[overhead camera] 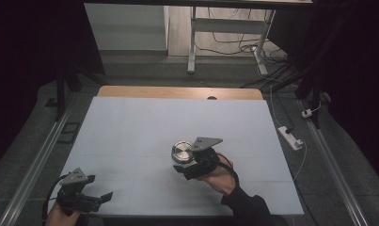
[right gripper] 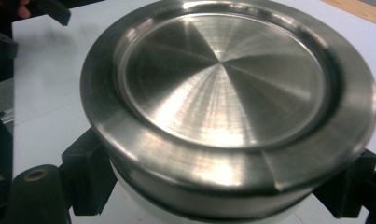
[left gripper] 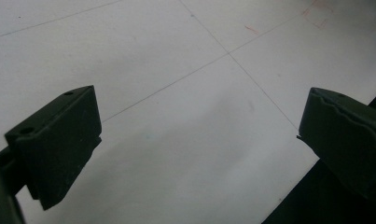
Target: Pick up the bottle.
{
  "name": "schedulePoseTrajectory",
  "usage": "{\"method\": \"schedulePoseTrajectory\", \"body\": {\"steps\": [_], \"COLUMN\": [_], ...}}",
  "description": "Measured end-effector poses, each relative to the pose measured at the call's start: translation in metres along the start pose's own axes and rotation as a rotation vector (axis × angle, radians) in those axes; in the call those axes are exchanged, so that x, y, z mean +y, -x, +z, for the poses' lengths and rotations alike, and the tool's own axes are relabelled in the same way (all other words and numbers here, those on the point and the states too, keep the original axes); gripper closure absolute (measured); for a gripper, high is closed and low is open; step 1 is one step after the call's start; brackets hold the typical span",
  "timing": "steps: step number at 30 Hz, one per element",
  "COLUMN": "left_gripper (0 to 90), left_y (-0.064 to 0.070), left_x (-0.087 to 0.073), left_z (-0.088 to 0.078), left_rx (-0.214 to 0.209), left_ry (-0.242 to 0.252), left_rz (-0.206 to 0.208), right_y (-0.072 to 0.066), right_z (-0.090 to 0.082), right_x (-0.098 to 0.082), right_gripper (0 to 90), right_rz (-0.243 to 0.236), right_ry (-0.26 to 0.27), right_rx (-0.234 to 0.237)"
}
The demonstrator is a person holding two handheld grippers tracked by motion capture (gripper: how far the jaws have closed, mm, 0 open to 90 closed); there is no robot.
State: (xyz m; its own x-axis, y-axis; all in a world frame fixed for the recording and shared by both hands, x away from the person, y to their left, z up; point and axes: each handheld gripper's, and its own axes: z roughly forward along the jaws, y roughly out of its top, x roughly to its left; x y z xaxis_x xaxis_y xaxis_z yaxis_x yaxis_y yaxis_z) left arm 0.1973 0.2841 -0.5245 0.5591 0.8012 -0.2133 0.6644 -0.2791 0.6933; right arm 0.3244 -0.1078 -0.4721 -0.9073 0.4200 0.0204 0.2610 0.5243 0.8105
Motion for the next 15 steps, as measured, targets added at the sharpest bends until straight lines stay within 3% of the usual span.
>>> {"method": "schedulePoseTrajectory", "body": {"steps": [7,15], "left_gripper": [0.0,0.0], "left_y": [0.000,0.001], "left_x": [0.000,0.000], "left_z": [0.000,-0.001], "left_rx": [-0.001,0.003], "left_ry": [-0.001,0.004], "left_rz": [0.000,0.006], "right_y": [-0.012,-0.012], "right_z": [0.003,0.002], "right_x": [0.003,0.003], "right_gripper": [15.0,15.0], "right_rz": [-0.026,-0.031], "right_ry": [-0.006,-0.004], "right_rx": [0.022,0.023]}}
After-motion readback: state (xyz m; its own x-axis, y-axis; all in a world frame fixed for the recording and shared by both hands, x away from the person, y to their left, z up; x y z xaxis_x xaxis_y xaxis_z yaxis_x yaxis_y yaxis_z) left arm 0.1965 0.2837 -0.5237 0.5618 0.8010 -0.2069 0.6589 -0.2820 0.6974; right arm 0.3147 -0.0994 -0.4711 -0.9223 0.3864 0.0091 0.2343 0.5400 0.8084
